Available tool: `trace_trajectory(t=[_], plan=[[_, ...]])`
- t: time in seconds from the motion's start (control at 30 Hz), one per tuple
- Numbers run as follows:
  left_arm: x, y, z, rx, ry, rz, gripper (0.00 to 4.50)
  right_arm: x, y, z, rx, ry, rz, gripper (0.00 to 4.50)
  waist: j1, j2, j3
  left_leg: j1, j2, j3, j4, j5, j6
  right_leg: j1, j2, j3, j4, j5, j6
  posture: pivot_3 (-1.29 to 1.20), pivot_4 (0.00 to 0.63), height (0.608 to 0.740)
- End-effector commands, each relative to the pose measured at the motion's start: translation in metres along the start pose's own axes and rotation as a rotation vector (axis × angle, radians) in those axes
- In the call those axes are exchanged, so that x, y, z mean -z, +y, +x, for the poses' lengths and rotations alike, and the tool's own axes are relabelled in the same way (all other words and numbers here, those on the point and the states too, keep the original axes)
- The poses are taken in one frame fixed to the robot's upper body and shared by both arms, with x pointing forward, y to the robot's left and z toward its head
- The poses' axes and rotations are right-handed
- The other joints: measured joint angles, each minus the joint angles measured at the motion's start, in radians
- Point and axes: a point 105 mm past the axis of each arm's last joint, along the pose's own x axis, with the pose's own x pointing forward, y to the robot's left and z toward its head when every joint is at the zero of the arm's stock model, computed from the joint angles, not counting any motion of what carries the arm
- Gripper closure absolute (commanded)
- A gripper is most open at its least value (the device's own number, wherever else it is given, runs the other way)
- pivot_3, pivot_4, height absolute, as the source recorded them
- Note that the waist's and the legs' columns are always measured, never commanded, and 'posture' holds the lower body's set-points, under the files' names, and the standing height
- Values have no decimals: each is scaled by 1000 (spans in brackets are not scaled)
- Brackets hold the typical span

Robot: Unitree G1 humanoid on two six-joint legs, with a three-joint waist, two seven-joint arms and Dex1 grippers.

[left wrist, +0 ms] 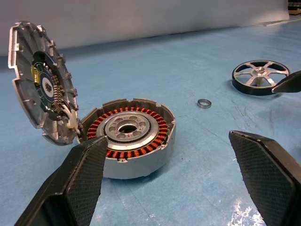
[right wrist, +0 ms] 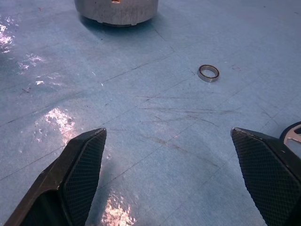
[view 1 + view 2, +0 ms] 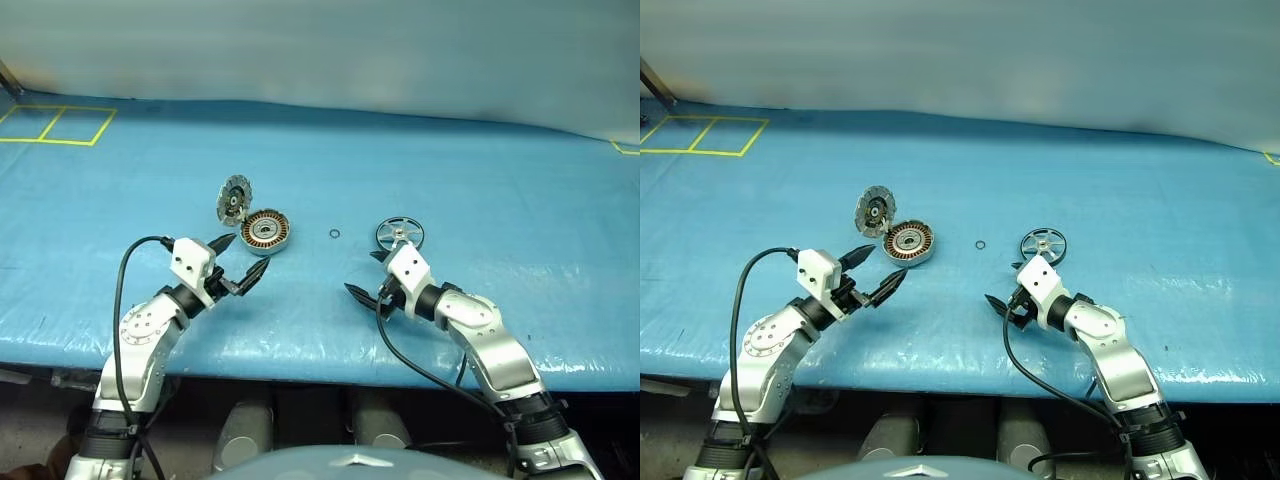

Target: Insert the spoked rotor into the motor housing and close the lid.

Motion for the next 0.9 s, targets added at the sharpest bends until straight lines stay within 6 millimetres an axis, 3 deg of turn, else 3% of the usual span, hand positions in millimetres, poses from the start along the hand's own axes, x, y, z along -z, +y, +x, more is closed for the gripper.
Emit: trace_trajectory(t=[0.03,0.17,0.27,0.37,0.53,0.67,0.9], plan=[[-11,-1,1,16,15,47,0,-11,-1,-2,7,-43,-26,30,-1,0,0,0,0,0,0,0,0,0,0,0,0,0,0,0,150,740],[-23,-13,18,113,58,80,0,-12,-1,-1,6,-46,-25,30,3,-1,0,0,0,0,0,0,0,0,0,0,0,0,0,0,150,740],[-28,-27,34,273,177,243,0,-14,0,3,-9,-46,-33,30,6,-1,1,-1,0,-1,1,0,0,0,0,-1,0,0,0,0,150,740],[-34,-29,47,424,338,418,0,-16,-2,5,-14,-50,-43,30,2,-1,1,0,0,-1,1,0,0,1,1,-1,0,0,0,0,150,740],[-50,-25,65,608,541,801,0,-19,-6,8,-29,-45,-68,30,-9,-1,1,-1,0,0,-1,0,0,0,1,0,-1,0,0,0,150,740],[-57,-10,73,682,733,1117,0,-19,-5,9,-54,-28,-85,30,-11,-2,2,-1,0,0,-3,0,0,-2,1,0,0,0,0,0,150,740],[-66,8,76,754,907,1334,0,-19,-9,2,-64,0,-109,30,-11,-2,2,-5,0,0,-2,0,0,-5,1,1,0,-1,1,0,150,740]])
